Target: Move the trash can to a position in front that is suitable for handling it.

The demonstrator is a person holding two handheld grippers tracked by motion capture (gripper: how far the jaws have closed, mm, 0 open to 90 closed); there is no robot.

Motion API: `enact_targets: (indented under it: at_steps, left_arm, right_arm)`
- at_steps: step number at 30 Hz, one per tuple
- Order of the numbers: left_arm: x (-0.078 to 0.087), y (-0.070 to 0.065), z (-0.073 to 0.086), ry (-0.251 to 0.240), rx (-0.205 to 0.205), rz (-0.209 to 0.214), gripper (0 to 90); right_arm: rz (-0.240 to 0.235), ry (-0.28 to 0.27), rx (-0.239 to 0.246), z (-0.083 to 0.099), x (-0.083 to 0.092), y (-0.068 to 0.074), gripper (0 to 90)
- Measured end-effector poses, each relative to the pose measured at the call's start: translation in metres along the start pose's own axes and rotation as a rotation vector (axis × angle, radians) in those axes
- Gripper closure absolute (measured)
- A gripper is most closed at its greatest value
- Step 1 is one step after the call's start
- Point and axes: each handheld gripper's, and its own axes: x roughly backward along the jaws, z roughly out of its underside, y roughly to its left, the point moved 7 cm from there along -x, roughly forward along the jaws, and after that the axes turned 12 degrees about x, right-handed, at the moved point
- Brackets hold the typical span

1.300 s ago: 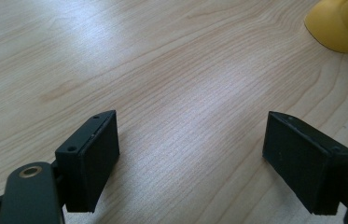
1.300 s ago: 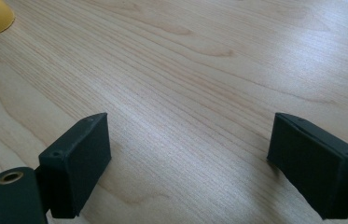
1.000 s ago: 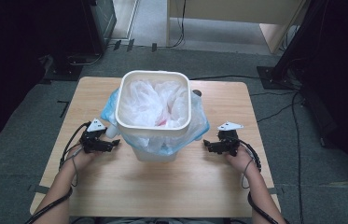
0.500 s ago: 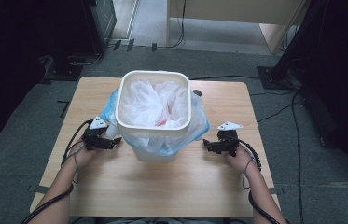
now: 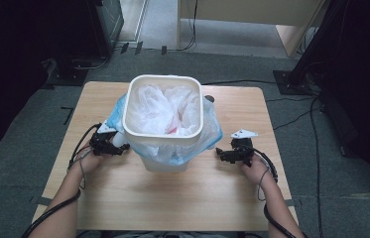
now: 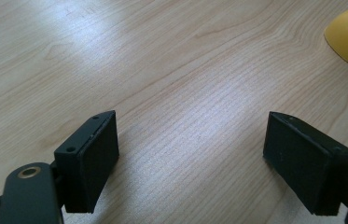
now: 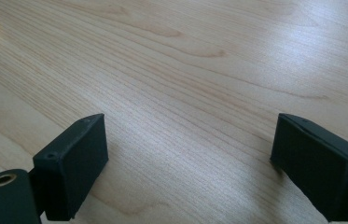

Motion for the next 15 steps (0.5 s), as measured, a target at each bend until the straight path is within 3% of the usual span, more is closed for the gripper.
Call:
enact_targets:
  at_steps: [7, 10, 15]
  left_arm:
    - [0.003, -0.001, -0.004, 0.059, 0.054, 0.03, 17.7]
    - [0.006, 0.0, -0.006, 0.062, 0.058, 0.036, 17.7]
    - [0.017, 0.002, -0.014, 0.053, 0.108, 0.057, 17.7]
  right_arm:
    - [0.004, 0.002, -0.005, 0.001, 0.001, 0.0, 10.8]
    - [0.006, 0.002, -0.008, 0.001, 0.001, 0.0, 10.8]
    - [0.01, 0.002, -0.012, 0.002, 0.002, 0.001, 10.8]
